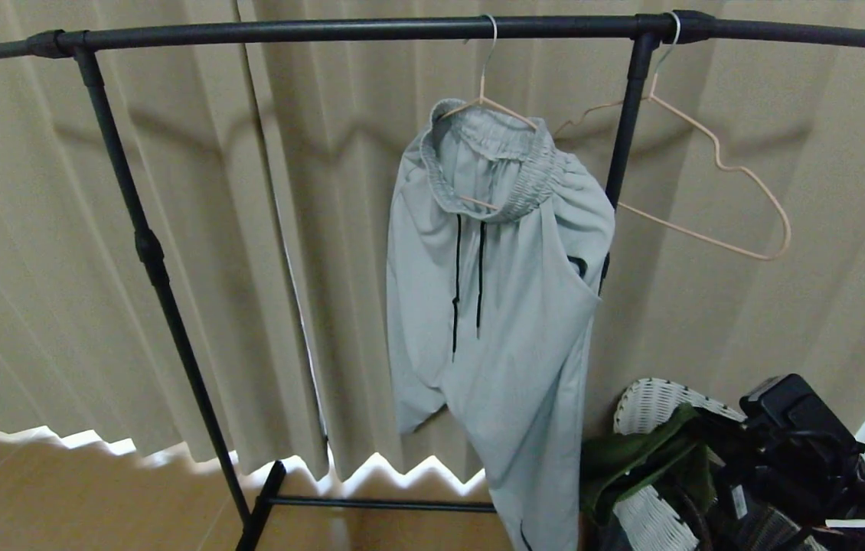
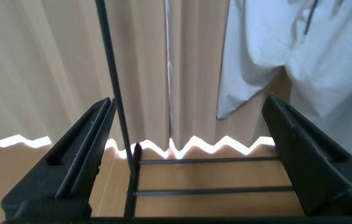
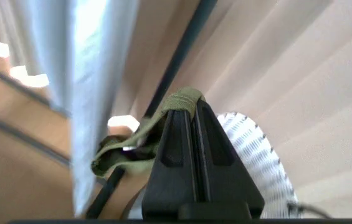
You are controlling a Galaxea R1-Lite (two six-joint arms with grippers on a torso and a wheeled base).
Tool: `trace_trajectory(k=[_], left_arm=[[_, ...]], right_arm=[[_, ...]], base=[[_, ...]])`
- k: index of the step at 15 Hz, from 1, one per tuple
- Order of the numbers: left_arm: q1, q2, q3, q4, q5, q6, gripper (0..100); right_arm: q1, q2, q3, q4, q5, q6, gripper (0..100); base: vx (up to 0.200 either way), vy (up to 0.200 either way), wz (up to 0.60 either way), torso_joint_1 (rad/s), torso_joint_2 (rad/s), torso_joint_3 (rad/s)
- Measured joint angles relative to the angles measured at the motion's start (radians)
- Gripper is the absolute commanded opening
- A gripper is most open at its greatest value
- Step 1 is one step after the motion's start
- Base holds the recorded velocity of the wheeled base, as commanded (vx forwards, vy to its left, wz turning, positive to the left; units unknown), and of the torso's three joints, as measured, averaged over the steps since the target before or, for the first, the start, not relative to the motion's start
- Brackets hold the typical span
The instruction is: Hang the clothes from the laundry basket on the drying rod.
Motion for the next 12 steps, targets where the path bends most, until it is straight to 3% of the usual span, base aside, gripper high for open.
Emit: trace_trajectory(k=[3, 8, 10, 12], left_arm=[[-0.001, 0.0, 0.0, 0.0, 0.0, 0.0, 100], [0.0, 0.0, 0.0, 0.0, 0.0, 0.0, 100], [0.0, 0.0, 0.0, 0.0, 0.0, 0.0, 100], [0.0, 0.0, 0.0, 0.0, 0.0, 0.0, 100]], right_arm=[[0.001, -0.081, -0.092, 0.198, 0.006, 0.0, 0], [0.015, -0.234, -0.364, 0.761, 0.011, 0.002, 0], [0.013, -0.283, -0.41, 0.848, 0.005, 0.004, 0], [-0.002, -0.337, -0.386, 0.895, 0.001, 0.004, 0]], base=[[-0.2, 0.0, 0.0, 0.004, 0.0, 0.005], [0.0, 0.0, 0.0, 0.0, 0.0, 0.0], [0.0, 0.0, 0.0, 0.0, 0.0, 0.0], [0.0, 0.0, 0.0, 0.0, 0.0, 0.0]])
